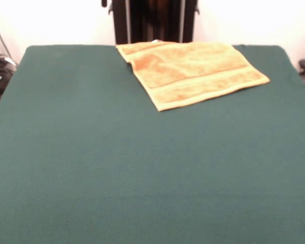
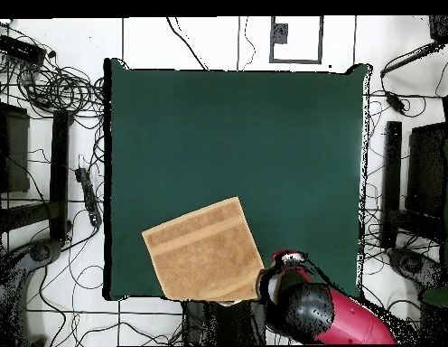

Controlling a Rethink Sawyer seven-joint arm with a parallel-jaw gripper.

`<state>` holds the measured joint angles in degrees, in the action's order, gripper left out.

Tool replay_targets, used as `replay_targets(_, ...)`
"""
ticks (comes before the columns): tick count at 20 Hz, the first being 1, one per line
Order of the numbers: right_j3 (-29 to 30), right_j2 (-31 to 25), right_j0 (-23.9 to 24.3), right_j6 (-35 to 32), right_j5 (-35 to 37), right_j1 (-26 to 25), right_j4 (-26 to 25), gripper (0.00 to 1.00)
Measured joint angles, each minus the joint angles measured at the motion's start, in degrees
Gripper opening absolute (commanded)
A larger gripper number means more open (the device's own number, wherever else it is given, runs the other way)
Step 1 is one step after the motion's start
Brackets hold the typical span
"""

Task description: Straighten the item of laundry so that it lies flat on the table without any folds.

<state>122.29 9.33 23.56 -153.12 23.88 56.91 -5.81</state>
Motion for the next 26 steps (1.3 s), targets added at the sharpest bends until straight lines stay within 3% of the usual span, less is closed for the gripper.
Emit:
replay_targets(5,-2.18,-0.03,-5.46,0.0,-6.66,-4.89,3.92,1.0)
replay_targets(10,-3.61,-0.29,-8.0,0.0,-9.81,-9.01,8.14,1.0)
replay_targets(15,-3.93,-2.11,-7.47,0.0,-12.34,-12.05,10.98,1.0)
replay_targets(19,-3.94,-4.06,-6.24,0.0,-18.45,-15.81,12.17,1.0)
replay_targets(22,-3.95,-5.6,-5.82,-0.04,-27.69,-20.1,13.12,1.0)
replay_targets(26,-3.93,-6.81,-5.73,-0.26,-34.45,-23.17,14.34,1.0)
